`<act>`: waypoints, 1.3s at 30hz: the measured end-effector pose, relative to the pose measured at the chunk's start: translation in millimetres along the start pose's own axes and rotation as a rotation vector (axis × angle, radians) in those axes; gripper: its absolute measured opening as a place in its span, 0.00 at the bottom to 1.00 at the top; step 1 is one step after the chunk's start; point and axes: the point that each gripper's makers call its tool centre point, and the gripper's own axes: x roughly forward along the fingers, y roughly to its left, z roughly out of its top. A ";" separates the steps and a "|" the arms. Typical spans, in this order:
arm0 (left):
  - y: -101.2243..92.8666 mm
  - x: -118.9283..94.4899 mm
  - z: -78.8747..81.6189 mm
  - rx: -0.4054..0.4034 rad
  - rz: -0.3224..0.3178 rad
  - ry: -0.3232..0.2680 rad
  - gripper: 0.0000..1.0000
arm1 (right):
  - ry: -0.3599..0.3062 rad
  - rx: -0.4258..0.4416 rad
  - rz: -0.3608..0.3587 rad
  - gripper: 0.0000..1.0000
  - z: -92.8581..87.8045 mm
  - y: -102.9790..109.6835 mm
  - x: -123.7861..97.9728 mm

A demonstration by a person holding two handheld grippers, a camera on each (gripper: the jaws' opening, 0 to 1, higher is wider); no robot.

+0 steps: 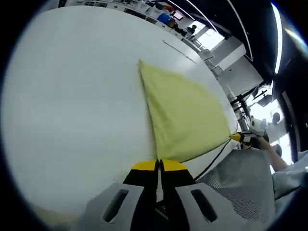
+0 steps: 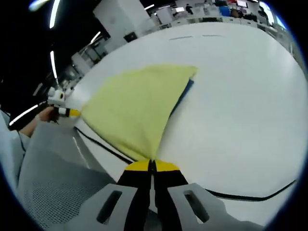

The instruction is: Fold the garment on the visible template until the final outline fits inside the template.

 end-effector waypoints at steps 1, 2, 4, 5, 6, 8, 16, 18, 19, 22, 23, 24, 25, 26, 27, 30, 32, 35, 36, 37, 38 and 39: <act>-1.3 -1.1 -1.3 0.010 -0.001 0.008 0.00 | 0.005 -0.009 -0.001 0.01 -0.8 0.1 -1.0; -2.2 -1.3 -2.6 0.016 -0.001 0.014 0.00 | 0.011 -0.014 0.000 0.01 -1.4 1.4 -2.2; -3.0 -2.0 -4.1 0.023 0.000 0.020 0.00 | 0.026 -0.026 -0.004 0.01 -4.0 2.0 -5.4; -3.2 -2.8 -4.7 0.024 0.001 0.022 0.00 | 0.032 -0.031 -0.006 0.01 -4.7 2.0 -5.3; -3.5 -2.3 -5.5 0.029 0.002 0.027 0.00 | 0.042 -0.039 -0.009 0.01 -6.2 2.9 -7.1; -4.5 -2.5 -7.4 0.047 0.005 0.038 0.00 | 0.057 -0.055 -0.014 0.01 -9.6 3.6 -8.2; -5.8 -1.9 -11.9 0.089 0.017 0.058 0.00 | 0.047 -0.045 -0.013 0.01 -15.6 4.2 -11.9; -5.9 -1.2 -12.7 0.091 0.018 0.058 0.00 | 0.037 -0.039 -0.012 0.01 -16.4 5.2 -12.9; -5.8 -1.4 -13.2 0.093 0.015 0.057 0.00 | 0.035 -0.043 -0.012 0.01 -16.7 5.5 -12.9; -6.3 0.2 -11.9 0.195 0.002 0.046 0.00 | 0.016 -0.087 -0.015 0.02 -14.4 6.1 -12.0; -6.4 -0.1 -12.2 0.222 0.012 0.050 0.00 | 0.017 -0.101 -0.018 0.02 -13.5 6.6 -10.7; -7.5 0.8 -12.6 0.232 0.016 0.054 0.00 | 0.019 -0.110 -0.024 0.02 -13.0 6.6 -10.8; -7.6 0.7 -12.6 0.248 0.020 0.060 0.00 | 0.025 -0.121 -0.030 0.02 -12.7 6.8 -9.8; -8.1 1.4 -12.1 0.255 0.026 0.063 0.00 | 0.031 -0.139 -0.038 0.02 -12.6 6.9 -10.2; -8.0 1.3 -12.1 0.258 0.027 0.067 0.00 | 0.033 -0.152 -0.039 0.02 -12.2 7.5 -9.1; -6.0 -0.3 -11.1 0.288 0.046 0.077 0.03 | 0.033 -0.168 -0.047 0.03 -11.5 8.0 -10.6; -5.5 -3.9 -8.5 0.304 0.058 0.071 0.05 | 0.034 -0.173 -0.051 0.04 -10.5 8.4 -12.4; -4.3 -10.5 -0.6 0.334 0.089 0.044 0.03 | 0.028 -0.187 -0.060 0.04 -7.0 7.0 -14.8; -4.3 -11.6 1.2 0.343 0.095 0.040 0.02 | 0.025 -0.191 -0.061 0.04 -5.4 6.8 -15.5; -4.8 -13.2 3.6 0.354 0.101 0.032 0.02 | 0.021 -0.196 -0.065 0.04 -2.4 6.4 -16.1; -5.5 -14.3 6.1 0.360 0.105 0.024 0.04 | 0.014 -0.205 -0.068 0.05 0.6 6.6 -16.9; -6.6 -16.2 10.1 0.368 0.109 0.009 0.05 | 0.006 -0.217 -0.069 0.06 4.9 7.6 -17.6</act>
